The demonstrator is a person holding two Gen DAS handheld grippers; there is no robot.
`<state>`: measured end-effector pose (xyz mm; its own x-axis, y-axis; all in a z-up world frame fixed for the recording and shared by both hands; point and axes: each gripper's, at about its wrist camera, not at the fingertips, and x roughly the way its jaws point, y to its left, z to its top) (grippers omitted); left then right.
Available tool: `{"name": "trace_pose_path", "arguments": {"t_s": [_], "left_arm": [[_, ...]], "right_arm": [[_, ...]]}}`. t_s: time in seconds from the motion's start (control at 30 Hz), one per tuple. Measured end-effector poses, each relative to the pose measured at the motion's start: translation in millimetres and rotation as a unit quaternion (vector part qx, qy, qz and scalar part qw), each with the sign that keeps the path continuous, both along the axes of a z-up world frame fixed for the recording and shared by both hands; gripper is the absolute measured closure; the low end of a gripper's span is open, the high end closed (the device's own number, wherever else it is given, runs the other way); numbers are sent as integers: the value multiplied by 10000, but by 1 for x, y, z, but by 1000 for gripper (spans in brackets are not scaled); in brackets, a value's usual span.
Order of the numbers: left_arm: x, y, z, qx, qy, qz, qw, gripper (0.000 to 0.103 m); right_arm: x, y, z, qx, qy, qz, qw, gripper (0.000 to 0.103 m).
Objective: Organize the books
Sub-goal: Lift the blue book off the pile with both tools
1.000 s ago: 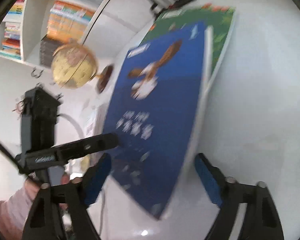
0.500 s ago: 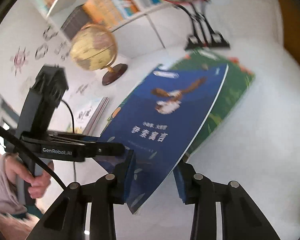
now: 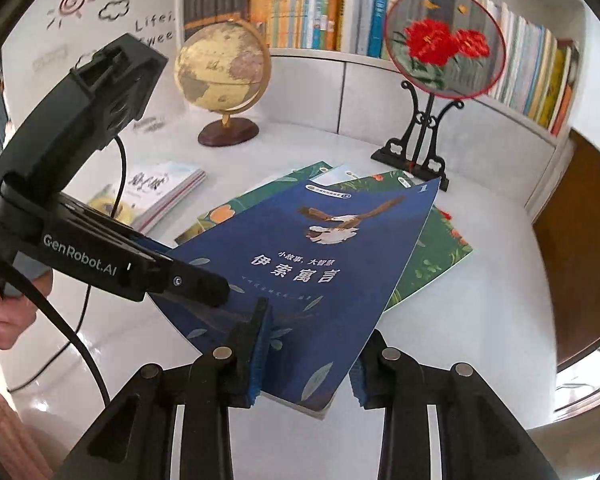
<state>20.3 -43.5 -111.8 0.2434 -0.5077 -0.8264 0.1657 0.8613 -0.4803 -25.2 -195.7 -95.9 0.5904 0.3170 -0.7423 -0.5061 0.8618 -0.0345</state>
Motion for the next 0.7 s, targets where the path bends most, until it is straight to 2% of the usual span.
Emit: {"name": "trace_pose_path", "arguments": {"t_s": [0.27, 0.33, 0.47, 0.53, 0.67, 0.7], "left_arm": [[-16, 20, 18, -265, -292, 152, 9991, 59], [-16, 22, 19, -266, -311, 164, 9990, 59], [-16, 30, 16, -256, -280, 203, 9991, 59], [-17, 34, 8, -188, -177, 230, 9994, 59], [-15, 47, -21, -193, 275, 415, 9986, 59], [-13, 50, -28, -180, 346, 455, 9982, 59]], "right_arm": [[-12, 12, 12, -124, -248, 16, 9996, 70], [-13, 17, 16, -173, -366, -5, 9992, 70], [-10, 26, 16, -202, -327, 13, 9993, 70], [-8, 27, 13, -98, -147, -1, 9998, 70], [3, 12, -11, 773, 882, -222, 9928, 70], [5, 9, -19, 857, 1056, -317, 9902, 70]]}}
